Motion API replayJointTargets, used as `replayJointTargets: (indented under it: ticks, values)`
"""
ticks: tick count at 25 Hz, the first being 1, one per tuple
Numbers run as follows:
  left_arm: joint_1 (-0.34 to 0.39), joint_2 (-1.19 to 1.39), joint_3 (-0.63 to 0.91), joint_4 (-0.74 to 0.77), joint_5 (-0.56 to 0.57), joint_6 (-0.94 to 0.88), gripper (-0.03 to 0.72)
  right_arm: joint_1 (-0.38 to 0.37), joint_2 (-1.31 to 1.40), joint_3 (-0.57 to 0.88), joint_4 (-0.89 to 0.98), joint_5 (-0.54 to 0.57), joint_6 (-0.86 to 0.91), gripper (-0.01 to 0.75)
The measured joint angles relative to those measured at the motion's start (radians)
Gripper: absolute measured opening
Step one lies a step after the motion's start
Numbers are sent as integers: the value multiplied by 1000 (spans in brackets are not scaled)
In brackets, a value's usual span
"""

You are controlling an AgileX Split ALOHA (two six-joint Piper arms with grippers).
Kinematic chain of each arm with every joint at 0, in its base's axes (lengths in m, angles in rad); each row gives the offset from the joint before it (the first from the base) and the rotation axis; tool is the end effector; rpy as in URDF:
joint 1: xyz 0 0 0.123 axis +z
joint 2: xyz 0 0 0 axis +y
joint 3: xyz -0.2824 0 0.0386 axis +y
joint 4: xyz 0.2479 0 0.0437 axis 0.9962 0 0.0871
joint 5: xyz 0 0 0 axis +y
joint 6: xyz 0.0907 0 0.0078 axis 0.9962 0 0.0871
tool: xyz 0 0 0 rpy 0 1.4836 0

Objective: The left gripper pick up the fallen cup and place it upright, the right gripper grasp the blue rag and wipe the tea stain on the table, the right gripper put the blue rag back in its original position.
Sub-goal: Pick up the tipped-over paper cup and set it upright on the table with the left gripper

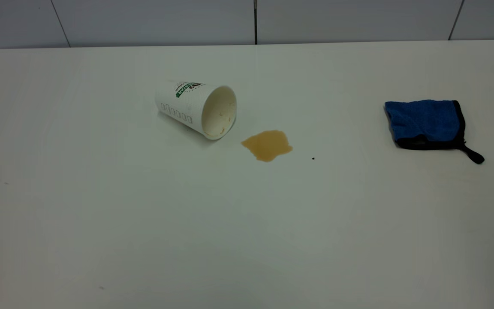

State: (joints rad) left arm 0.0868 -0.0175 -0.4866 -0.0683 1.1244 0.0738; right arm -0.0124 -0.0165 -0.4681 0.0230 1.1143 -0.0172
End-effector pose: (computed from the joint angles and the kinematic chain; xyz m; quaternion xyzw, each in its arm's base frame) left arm -0.0083 -0.0064 0.2684 -0.0032 0.8679 0.0058 0.4967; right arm -0.0061 0.0020 0.2640 -0.0028 0.8707 0.0042 0.4919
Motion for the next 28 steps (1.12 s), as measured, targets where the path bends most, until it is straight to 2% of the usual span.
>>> replayJointTargets:
  ticks: [6,14,21,25,28]
  values:
    - [-11,117,-47,-38,-34,-41,484,0,0,0,0,0,0,580]
    - [-11,562,-239,-29,-106,22,471,0,0,0,0,0,0,580]
    - [-16,873,-280,-3,-280,59,471,0,0,0,0,0,0,580]
    - [-100,1003,-280,-33,-409,109,471,0,0,0,0,0,0,580]
    - [-209,1097,-280,-1,-471,110,471,0,0,0,0,0,0,580]
